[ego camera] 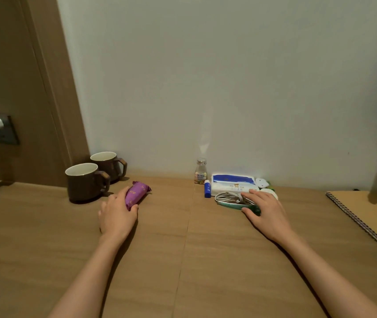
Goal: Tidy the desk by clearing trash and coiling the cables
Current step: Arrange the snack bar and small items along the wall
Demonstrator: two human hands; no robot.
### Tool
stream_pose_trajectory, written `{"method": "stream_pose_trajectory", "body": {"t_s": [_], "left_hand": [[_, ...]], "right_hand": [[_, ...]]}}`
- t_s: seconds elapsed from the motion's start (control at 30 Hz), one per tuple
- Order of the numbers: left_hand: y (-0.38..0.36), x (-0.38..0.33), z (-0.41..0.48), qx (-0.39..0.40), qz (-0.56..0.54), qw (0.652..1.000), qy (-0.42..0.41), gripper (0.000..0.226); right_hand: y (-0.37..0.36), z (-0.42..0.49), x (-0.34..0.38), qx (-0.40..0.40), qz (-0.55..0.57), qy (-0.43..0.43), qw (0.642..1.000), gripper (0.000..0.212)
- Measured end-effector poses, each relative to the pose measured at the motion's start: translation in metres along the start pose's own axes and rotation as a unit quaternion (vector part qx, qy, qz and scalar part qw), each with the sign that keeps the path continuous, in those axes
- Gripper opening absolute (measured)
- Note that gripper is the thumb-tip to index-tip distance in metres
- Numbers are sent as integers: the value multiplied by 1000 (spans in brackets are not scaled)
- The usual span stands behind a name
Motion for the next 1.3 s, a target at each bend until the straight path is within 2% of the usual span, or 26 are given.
{"method": "stream_pose_trajectory", "body": {"t_s": [0.33, 0.53, 0.73, 0.8, 0.93, 1.03, 1.17, 1.3], "left_hand": [[-23, -79, -15, -3, -148, 988, -39, 53], [-51, -115, -27, 16, -184, 982, -31, 52], [-59, -123, -22, 16, -182, 982, -50, 52], [-61, -122, -21, 16, -174, 983, -57, 52], [-62, -119, -21, 17, -163, 985, -59, 52], [-57, -111, -15, -5, -188, 982, -34, 52], [-49, -99, -5, -32, -226, 974, -2, 51], [-48, -95, 1, -31, -244, 969, 11, 51]], "right_hand": [[-1, 0, -2, 13, 0, -10, 1000, 44], [-2, 1, -2, -6, 2, 6, 1000, 42], [9, 6, 12, -111, 14, 45, 993, 31], [9, 14, 23, -116, 30, 44, 992, 27], [-1, 39, 56, -54, 25, 61, 996, 28], [-23, 56, 74, 66, -5, 40, 997, 41], [-51, 77, 80, 180, -65, 33, 981, 52], [-68, 86, 78, 242, -154, 41, 957, 67]]}}
Point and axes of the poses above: each hand's wrist, its own z-axis towards the middle knuckle, its own y-axis out of the back of the hand, x = y × z, the point moved 5 cm from there along z, towards the middle knuckle, and after that the axes turned 1 degree about y, right-handed, at the moved point
